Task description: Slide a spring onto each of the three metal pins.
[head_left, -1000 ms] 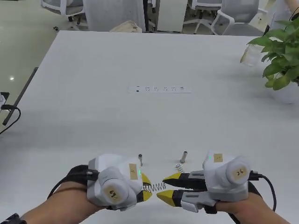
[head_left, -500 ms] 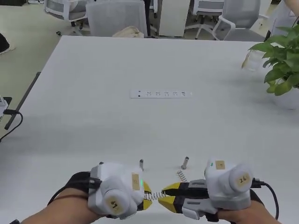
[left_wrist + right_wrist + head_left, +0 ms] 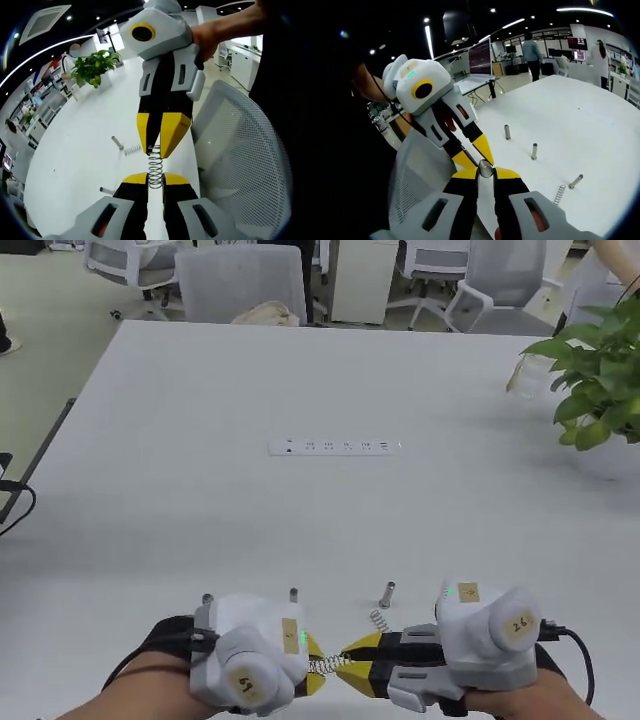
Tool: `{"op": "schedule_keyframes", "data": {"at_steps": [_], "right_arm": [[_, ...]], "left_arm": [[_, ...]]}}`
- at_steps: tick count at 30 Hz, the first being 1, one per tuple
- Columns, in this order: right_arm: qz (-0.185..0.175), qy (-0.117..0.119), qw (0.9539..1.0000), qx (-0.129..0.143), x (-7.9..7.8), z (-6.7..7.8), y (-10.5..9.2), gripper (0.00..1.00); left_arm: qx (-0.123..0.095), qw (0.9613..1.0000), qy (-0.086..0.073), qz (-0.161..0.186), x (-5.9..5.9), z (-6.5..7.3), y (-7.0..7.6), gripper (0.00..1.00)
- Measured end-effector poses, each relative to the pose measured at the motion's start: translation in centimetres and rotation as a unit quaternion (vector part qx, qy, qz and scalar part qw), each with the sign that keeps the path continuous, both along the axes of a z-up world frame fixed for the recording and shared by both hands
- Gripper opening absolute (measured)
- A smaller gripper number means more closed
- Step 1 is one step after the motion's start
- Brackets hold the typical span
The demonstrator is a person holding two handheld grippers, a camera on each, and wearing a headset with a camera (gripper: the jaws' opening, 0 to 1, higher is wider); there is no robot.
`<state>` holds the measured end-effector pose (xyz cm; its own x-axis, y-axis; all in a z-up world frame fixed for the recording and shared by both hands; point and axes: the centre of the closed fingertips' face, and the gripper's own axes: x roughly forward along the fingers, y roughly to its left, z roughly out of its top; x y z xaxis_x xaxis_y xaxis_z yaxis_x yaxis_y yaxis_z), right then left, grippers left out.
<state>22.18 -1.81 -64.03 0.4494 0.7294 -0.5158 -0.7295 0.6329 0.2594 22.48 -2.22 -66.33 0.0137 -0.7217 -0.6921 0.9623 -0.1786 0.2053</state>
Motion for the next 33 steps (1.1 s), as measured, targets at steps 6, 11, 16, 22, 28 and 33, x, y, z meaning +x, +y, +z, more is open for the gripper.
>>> {"op": "schedule_keyframes", "data": {"at_steps": [6, 11, 16, 22, 28, 33], "right_arm": [[0.015, -0.011, 0.9997, -0.014, 0.2, 0.9, 0.5, 0.09], [0.028, -0.016, 0.999, -0.031, 0.2, 1.0, 0.7, 0.09], [0.035, -0.018, 0.9985, -0.039, 0.2, 1.0, 0.4, 0.09], [0.053, -0.029, 0.9956, -0.072, 0.2, 0.9, 0.0, 0.13], [0.093, -0.04, 0.9884, -0.114, 0.0, 0.9, -0.4, 0.18], [0.121, -0.045, 0.9797, -0.153, -0.2, 0.3, -0.8, 0.19]], "left_arm": [[-0.019, 0.9996, 0.015, 0.015, 0.0, 0.1, -0.7, 0.02], [-0.024, 0.9993, 0.019, 0.02, 0.0, 0.2, -1.0, 0.02], [-0.033, 0.9987, 0.027, 0.027, 0.0, 0.4, -1.1, 0.02], [-0.036, 0.9985, 0.031, 0.028, -0.1, 0.5, -1.3, 0.02], [-0.038, 0.9984, 0.035, 0.024, -0.5, 0.5, -1.5, 0.02], [-0.037, 0.9984, 0.035, 0.026, -0.5, 0.4, -1.5, 0.02]]}}
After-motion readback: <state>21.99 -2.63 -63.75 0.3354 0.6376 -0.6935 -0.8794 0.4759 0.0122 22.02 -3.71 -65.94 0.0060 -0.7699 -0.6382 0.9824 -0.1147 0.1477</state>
